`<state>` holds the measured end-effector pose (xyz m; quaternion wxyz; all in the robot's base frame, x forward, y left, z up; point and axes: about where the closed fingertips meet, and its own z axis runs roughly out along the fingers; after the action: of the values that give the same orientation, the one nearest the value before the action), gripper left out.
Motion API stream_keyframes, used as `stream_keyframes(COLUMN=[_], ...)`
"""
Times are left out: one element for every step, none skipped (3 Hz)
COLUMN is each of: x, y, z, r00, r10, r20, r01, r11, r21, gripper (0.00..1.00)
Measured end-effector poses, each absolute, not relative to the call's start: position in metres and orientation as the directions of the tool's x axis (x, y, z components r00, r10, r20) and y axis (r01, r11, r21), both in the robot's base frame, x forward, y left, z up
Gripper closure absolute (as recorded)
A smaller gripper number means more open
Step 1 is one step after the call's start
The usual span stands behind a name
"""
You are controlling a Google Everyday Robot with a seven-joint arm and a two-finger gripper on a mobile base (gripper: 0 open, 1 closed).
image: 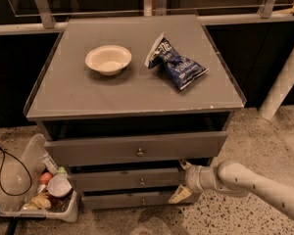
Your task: Open middle drawer
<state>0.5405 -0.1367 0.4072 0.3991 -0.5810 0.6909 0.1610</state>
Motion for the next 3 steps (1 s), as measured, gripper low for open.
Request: stream_keyframes(x=[0.5502, 0.5503, 0.5503], y=[-0.1369, -0.1368, -0.1367], z=[0.4038, 0.4038, 0.4037], r00=[0.009, 0.009, 0.009], r10=[-0.699, -0.699, -0.699], r20=[-0.715, -0.715, -0.715], r01=[-0.926, -0.926, -0.926], r11=[0.264, 0.264, 0.264], r21=[-0.27, -0.27, -0.27], gripper=[0.0, 0.19, 0.43])
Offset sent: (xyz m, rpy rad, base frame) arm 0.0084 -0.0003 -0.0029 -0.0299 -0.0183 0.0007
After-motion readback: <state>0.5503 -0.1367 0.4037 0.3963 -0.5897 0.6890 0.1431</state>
